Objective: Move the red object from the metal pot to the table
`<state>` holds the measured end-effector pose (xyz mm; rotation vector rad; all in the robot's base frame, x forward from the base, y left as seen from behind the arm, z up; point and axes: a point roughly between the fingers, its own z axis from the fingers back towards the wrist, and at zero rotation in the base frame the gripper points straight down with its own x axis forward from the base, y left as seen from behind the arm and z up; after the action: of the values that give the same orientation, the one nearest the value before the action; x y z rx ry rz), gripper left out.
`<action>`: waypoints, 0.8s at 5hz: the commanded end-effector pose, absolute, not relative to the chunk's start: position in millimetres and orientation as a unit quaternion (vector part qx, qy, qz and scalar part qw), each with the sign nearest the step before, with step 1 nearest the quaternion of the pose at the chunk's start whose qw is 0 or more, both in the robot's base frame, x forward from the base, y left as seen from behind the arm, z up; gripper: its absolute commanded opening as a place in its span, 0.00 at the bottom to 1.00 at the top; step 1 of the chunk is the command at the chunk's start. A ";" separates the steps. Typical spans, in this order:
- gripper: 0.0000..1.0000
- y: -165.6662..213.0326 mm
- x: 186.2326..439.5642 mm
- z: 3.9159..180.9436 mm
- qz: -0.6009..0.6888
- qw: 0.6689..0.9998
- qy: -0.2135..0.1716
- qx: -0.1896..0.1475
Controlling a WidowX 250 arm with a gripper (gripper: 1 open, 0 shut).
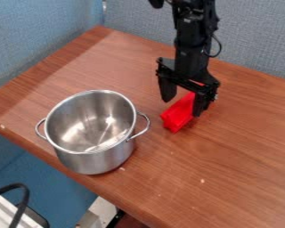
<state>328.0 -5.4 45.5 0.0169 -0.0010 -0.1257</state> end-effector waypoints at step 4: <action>1.00 -1.1 338.5 74.7 -0.038 0.998 -0.044 0.003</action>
<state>326.4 -6.8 46.0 0.0076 0.0078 -0.0984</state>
